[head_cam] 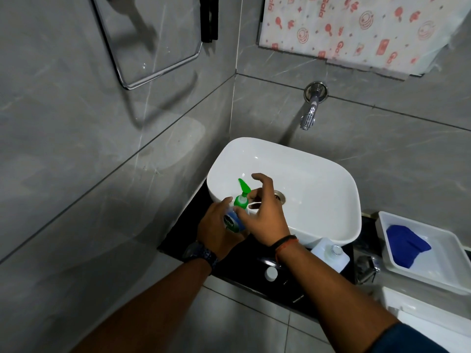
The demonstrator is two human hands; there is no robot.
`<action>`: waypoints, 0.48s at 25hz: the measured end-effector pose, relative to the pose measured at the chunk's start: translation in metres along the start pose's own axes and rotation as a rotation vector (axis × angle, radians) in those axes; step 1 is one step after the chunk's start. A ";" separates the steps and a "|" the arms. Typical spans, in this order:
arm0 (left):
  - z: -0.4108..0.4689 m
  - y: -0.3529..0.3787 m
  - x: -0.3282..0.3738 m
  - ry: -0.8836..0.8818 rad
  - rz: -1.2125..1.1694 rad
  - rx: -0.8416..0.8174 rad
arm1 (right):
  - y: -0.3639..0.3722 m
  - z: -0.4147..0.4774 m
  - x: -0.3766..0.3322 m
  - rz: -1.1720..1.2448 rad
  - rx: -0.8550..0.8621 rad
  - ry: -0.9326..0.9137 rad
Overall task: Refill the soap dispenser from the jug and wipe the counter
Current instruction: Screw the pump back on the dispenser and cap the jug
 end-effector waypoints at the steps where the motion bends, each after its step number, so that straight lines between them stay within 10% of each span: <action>1: 0.000 -0.001 0.000 0.000 0.018 -0.007 | 0.000 0.000 0.000 -0.033 0.038 -0.002; 12: -0.001 -0.006 0.003 -0.002 -0.048 0.025 | 0.012 -0.001 0.004 0.100 0.074 -0.001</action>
Point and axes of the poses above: each hand's wrist, its own z-axis towards the middle knuckle, its own y-axis out of the palm, x = y × z, the point moved 2 cm from there along z, towards the middle knuckle, and after that the axes turned 12 degrees about z, right-handed, at the moved point
